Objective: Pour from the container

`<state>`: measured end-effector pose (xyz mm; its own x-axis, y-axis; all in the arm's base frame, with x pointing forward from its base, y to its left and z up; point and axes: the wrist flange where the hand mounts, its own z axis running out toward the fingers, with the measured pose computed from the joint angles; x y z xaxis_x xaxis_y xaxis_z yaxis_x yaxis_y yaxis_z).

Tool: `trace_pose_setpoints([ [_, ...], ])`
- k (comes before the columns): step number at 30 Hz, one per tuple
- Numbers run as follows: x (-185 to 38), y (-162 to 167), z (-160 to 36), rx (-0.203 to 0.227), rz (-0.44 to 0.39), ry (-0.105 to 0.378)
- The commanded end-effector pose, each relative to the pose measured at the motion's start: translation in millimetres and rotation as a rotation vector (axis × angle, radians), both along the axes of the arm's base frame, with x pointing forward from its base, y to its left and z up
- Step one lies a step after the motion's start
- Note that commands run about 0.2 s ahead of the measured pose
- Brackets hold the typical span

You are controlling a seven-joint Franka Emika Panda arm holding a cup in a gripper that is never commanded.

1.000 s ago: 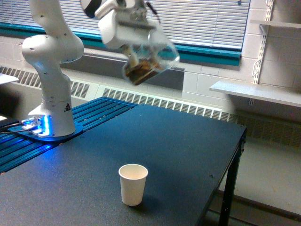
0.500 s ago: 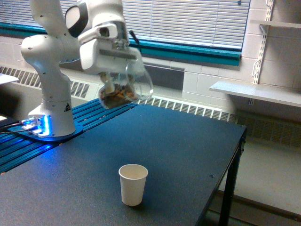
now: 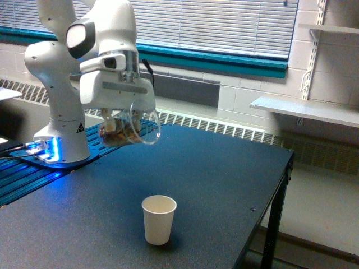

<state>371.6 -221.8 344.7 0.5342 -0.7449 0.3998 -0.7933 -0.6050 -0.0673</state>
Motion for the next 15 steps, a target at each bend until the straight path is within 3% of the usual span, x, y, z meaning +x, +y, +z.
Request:
trace_pose_setpoints([
  [1,1,1,-10.4,0.005,-0.07,0.007],
  [15,6,8,-26.1,-0.053,-0.156,0.102],
])
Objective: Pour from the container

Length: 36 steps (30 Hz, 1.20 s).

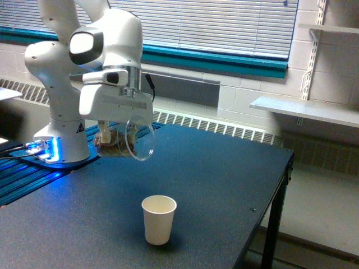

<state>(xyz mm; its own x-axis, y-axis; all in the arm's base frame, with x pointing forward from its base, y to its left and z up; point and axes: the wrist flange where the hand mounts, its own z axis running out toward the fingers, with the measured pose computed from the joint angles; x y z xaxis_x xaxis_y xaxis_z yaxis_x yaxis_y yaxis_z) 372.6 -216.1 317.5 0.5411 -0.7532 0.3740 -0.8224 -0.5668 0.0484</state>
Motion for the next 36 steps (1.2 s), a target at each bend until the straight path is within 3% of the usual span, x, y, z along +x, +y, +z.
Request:
trace_pose_setpoints([
  [1,4,2,-0.1,-0.016,-0.115,-0.005],
  [20,21,12,-19.4,-0.046,-0.162,0.051],
  [36,34,13,-25.6,-0.081,-0.217,0.127],
])
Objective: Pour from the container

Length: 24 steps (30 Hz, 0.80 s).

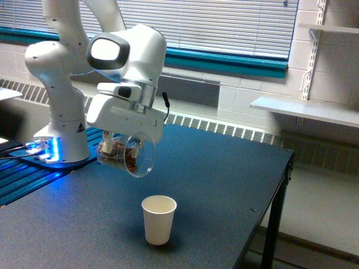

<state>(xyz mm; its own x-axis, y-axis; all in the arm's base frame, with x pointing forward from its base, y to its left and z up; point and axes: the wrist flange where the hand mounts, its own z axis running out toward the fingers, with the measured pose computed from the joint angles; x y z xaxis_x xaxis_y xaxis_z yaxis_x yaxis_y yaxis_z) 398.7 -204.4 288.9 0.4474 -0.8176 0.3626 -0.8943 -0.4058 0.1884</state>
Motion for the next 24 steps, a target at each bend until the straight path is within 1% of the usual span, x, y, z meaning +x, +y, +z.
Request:
trace_pose_setpoints([
  [1,8,2,2.2,-0.021,-0.045,0.005],
  [6,10,3,-2.3,-0.019,-0.067,0.025],
  [19,20,6,-13.7,-0.027,-0.059,0.068],
  [24,23,10,-17.0,-0.029,-0.063,0.094],
])
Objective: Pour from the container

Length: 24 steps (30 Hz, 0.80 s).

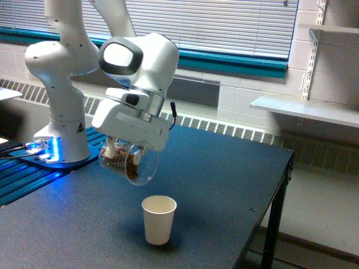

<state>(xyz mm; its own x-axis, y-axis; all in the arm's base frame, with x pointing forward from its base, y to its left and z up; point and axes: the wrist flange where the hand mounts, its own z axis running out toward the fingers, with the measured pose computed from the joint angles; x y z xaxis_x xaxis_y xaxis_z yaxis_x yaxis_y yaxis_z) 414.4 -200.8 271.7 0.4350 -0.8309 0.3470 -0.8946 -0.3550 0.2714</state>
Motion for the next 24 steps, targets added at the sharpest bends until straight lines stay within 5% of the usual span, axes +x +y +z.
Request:
trace_pose_setpoints([
  [1,8,8,-0.1,-0.005,-0.011,0.017],
  [24,21,27,-13.7,-0.026,-0.001,0.084],
])
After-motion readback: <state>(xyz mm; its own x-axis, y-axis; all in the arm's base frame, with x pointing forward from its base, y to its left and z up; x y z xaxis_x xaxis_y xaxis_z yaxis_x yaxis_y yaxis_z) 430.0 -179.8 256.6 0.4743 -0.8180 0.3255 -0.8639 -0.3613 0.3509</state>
